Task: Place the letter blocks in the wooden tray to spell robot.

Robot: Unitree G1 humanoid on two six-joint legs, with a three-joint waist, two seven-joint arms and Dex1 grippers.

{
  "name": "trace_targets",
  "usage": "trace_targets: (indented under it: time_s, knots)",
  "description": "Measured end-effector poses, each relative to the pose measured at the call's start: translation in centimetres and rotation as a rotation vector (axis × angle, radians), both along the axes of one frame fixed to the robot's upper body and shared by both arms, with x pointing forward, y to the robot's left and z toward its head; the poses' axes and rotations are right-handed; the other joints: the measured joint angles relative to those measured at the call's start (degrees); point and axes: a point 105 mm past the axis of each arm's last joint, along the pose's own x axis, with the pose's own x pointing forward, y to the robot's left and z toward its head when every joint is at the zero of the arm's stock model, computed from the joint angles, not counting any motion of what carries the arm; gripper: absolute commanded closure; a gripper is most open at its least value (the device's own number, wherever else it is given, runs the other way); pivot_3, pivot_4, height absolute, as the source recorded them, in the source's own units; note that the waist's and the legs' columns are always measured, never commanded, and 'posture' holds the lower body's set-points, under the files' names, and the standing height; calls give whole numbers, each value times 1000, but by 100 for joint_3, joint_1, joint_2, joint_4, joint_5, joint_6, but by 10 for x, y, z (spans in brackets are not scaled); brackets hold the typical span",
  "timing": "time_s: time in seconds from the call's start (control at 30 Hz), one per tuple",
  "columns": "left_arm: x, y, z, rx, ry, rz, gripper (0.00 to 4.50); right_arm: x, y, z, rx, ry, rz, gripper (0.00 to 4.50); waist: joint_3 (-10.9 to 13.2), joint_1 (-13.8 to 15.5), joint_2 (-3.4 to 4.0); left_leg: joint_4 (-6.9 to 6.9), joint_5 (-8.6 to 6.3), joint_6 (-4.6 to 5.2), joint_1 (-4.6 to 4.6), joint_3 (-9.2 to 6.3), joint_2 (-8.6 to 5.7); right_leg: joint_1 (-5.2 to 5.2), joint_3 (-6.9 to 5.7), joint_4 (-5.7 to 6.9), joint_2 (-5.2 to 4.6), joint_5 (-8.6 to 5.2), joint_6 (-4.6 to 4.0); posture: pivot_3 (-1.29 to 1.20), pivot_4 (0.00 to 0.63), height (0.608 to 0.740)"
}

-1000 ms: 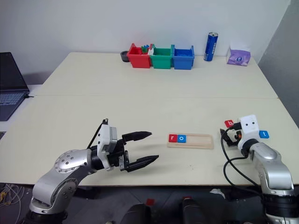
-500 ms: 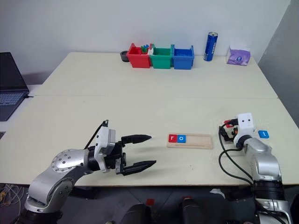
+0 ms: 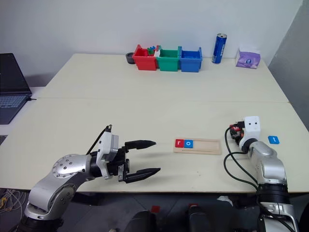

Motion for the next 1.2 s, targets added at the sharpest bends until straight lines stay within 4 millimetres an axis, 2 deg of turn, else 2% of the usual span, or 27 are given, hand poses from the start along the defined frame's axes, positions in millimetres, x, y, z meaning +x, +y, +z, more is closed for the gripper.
trace_targets:
  time_s: [0.17,0.3,0.4,0.5,0.77,0.8,0.97,1.1,1.2]
  knots:
    - [-8,5,-10,22,42,-11,0,-42,3,0,-34,72,5,3047,0,6,0,-10,-1,0,-6,-15,6,-4,2,-2,0,-13,-11,0,150,740]
    - [-15,7,-12,21,57,-35,0,-77,22,-2,-9,155,36,3047,0,-6,0,-10,-1,0,-2,-18,9,-4,0,0,3,-16,-13,0,150,740]
    - [-15,7,-11,26,50,-41,0,-91,37,-3,24,188,43,3047,0,-22,0,-10,-1,-1,3,-16,9,-2,1,3,4,-15,-13,0,150,740]
    - [-16,6,-9,24,45,-44,0,-97,42,-4,26,206,25,3047,0,-21,0,-9,-1,-1,2,-12,7,-3,-1,1,4,-15,-12,0,150,740]
    - [-15,4,-5,17,30,-57,0,-103,49,-6,35,242,39,172,-1,-21,-1,-10,-1,-1,0,-11,7,-3,-3,-4,4,-15,-12,0,150,740]
    - [-15,4,-5,17,30,-58,0,-104,50,-5,40,245,51,30,0,-21,-2,-10,-1,-1,0,-11,6,-3,-3,-4,4,-15,-12,0,150,740]
    - [-15,4,-5,13,21,-60,0,-106,40,8,0,258,144,30,2,-18,-1,-9,-2,0,-2,-3,3,-5,-8,-7,1,-15,-12,0,150,740]
    - [-16,6,-8,13,31,-69,0,-103,26,32,-156,220,447,30,16,-19,3,-10,-2,2,1,5,-2,-3,-11,-14,-1,-15,-10,0,150,740]
    - [-16,6,-9,10,29,-72,0,-97,25,33,-188,165,643,30,18,-20,-16,-10,-3,3,1,-2,7,-2,-16,-13,8,-15,-10,0,150,740]
